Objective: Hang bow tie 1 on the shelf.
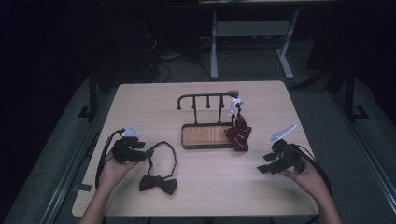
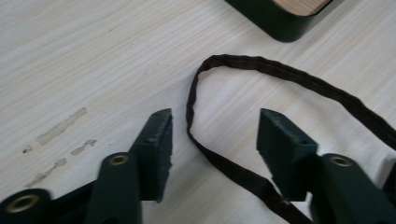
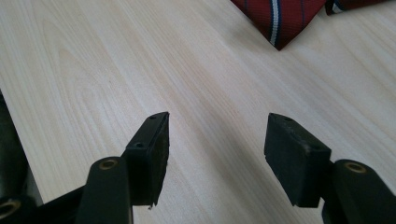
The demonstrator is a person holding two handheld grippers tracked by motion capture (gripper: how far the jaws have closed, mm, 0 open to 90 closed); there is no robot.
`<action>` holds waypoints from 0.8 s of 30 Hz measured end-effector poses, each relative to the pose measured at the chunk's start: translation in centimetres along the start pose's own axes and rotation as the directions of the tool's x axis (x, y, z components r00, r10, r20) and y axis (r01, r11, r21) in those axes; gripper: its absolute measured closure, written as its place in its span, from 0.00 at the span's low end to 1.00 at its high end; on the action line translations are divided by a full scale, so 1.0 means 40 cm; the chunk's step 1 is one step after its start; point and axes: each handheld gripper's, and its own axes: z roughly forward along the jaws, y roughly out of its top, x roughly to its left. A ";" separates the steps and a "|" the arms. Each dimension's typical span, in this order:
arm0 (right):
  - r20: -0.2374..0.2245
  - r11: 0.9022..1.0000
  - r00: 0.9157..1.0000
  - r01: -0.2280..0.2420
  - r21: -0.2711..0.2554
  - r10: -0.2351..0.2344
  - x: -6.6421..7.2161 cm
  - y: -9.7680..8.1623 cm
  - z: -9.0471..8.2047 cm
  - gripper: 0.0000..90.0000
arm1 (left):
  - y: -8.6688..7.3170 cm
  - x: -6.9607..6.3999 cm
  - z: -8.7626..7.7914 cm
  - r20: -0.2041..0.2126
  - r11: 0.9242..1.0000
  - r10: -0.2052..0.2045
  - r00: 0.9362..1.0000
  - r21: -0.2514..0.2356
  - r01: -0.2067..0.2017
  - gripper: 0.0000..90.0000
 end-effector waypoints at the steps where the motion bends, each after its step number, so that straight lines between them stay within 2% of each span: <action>1: 0.000 1.000 1.000 0.001 0.002 -0.001 0.000 0.000 0.001 0.44 | 0.003 0.002 0.001 0.002 1.000 -0.004 1.000 0.006 0.004 0.54; 8: -0.007 1.000 1.000 0.000 -0.001 0.000 0.003 0.003 0.002 0.44 | 0.040 0.012 0.022 0.009 0.996 0.028 1.000 0.087 -0.029 0.61; 11: -0.007 1.000 1.000 0.001 0.000 -0.001 0.003 0.003 0.002 0.44 | 0.053 0.014 0.030 0.012 0.995 0.039 0.999 0.096 -0.040 0.64; 13: -0.009 1.000 1.000 0.001 -0.001 -0.001 0.003 0.002 0.001 0.44 | 0.059 0.014 0.038 0.016 0.995 0.026 1.000 0.100 -0.027 0.67; 14: -0.008 1.000 1.000 0.002 -0.001 -0.002 0.002 0.002 0.001 0.44 | 0.064 0.018 0.042 0.012 0.990 0.045 0.999 0.131 -0.047 0.67; 18: -0.010 1.000 1.000 0.003 -0.007 -0.003 0.002 0.002 -0.002 0.44 | 0.077 0.026 0.057 0.016 0.986 0.052 0.998 0.155 -0.054 0.71; 21: -0.011 1.000 1.000 0.005 -0.012 -0.005 0.000 0.001 -0.002 0.44 | 0.078 0.031 0.065 0.014 0.985 0.051 0.999 0.164 -0.053 0.73; 22: -0.012 1.000 1.000 0.005 -0.012 -0.005 0.000 0.001 -0.002 0.44 | 0.076 0.030 0.071 0.015 0.985 0.039 0.999 0.168 -0.041 0.74; 24: -0.012 1.000 1.000 0.004 -0.006 -0.004 0.003 0.002 -0.001 0.44 | 0.074 0.034 0.079 0.018 0.981 0.041 0.999 0.189 -0.044 0.75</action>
